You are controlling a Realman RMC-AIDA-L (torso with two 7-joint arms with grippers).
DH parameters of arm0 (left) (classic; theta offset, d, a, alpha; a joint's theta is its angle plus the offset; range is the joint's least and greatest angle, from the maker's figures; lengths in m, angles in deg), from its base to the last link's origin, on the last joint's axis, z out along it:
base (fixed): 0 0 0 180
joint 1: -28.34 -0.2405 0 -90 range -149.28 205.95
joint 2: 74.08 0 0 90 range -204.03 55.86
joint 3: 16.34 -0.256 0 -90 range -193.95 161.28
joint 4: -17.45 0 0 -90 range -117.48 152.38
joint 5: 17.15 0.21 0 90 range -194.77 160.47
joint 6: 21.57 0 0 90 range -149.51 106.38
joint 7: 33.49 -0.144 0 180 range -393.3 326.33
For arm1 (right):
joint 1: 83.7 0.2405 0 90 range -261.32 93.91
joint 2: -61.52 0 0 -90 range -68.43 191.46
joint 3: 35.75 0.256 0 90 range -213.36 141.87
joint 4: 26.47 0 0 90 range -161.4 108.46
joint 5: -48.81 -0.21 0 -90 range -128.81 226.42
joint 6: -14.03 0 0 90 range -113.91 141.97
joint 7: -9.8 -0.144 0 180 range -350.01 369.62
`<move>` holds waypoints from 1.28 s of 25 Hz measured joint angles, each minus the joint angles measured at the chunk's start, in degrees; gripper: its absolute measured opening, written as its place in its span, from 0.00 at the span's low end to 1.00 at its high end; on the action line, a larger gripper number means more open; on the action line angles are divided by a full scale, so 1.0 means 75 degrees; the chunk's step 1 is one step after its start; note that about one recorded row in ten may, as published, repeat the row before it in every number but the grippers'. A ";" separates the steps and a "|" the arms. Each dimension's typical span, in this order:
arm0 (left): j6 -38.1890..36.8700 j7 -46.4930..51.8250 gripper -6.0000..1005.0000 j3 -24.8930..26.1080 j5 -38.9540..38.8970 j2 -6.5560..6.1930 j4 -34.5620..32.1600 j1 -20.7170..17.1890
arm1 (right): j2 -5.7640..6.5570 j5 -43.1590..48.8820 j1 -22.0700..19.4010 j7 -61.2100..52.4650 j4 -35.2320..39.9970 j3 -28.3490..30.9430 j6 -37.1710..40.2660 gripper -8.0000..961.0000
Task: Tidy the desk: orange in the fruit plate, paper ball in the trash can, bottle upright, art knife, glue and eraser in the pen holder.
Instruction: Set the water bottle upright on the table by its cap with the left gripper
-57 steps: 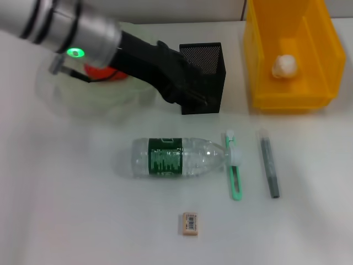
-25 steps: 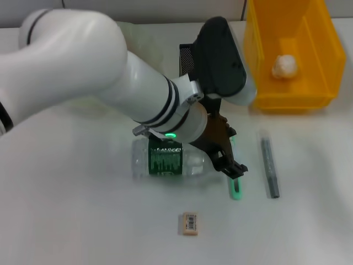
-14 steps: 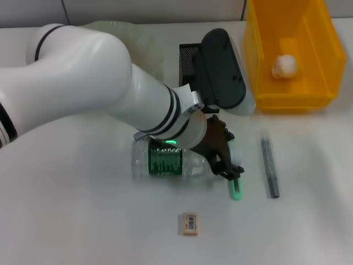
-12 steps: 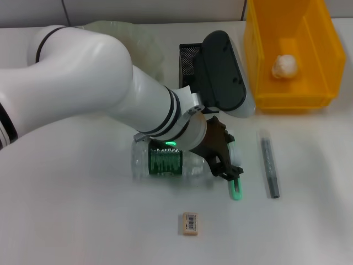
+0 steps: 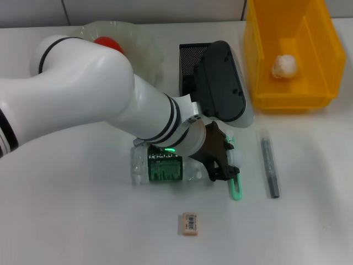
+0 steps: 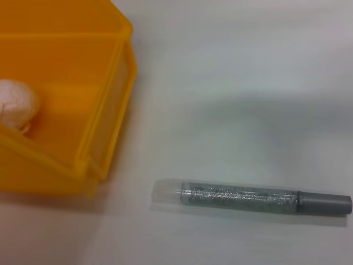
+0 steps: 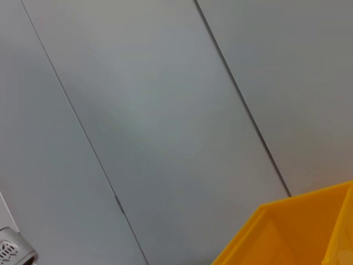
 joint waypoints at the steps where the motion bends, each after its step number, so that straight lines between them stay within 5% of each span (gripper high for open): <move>1: 0.0003 0.0000 0.48 -0.0002 0.0002 0.0000 -0.0002 -0.0005 | 0.0000 0.0000 0.0000 0.0000 0.0000 0.0000 0.0000 0.86; 12: -0.0458 -0.0217 0.45 0.0564 0.0002 -0.0034 -0.0891 -0.0675 | -0.0008 -0.0001 0.0000 -0.0001 0.0000 0.0000 -0.0075 0.86; 23: -0.2690 -0.2084 0.45 0.3847 -0.1841 -0.0062 -0.1448 -0.1686 | -0.0019 -0.0001 0.0077 -0.0038 0.0001 0.0000 -0.0082 0.86; 27: -0.4189 -0.3227 0.45 0.6213 -0.2912 -0.0091 -0.0227 -0.1623 | -0.0031 -0.0001 0.0178 -0.0042 0.0001 -0.0009 -0.0071 0.86; 32: -0.5086 -0.4081 0.45 0.7672 -0.3432 -0.0120 0.0835 -0.1499 | -0.0050 -0.0001 0.0297 -0.0046 -0.0022 -0.0030 -0.0070 0.86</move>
